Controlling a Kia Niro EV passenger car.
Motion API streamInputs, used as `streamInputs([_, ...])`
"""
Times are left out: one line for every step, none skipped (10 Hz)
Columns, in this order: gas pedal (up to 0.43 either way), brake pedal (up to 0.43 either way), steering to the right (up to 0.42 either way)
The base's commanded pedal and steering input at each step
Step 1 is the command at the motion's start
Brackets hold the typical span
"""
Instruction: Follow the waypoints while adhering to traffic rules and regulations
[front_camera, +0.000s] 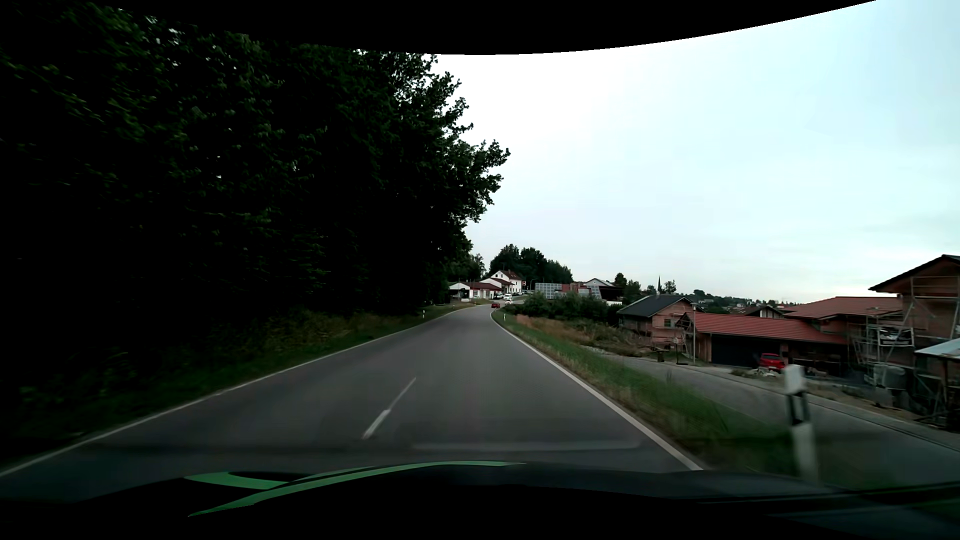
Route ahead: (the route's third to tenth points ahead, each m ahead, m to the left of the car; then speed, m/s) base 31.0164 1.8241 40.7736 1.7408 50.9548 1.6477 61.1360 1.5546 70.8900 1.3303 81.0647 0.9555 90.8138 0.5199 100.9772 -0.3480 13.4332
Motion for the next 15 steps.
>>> streamInputs([0.047,0.000,0.003])
streamInputs([0.039,0.000,0.003])
streamInputs([0.039,0.000,0.002])
streamInputs([0.039,0.000,0.002])
streamInputs([0.039,0.000,0.001])
streamInputs([0.039,0.000,0.001])
streamInputs([0.039,0.000,0.001])
streamInputs([0.039,0.000,0.001])
streamInputs([0.039,0.000,0.001])
streamInputs([0.039,0.000,0.001])
streamInputs([0.039,0.000,0.001])
streamInputs([0.039,0.000,0.001])
streamInputs([0.039,0.000,0.001])
streamInputs([0.039,0.000,0.001])
streamInputs([0.039,0.000,0.001])
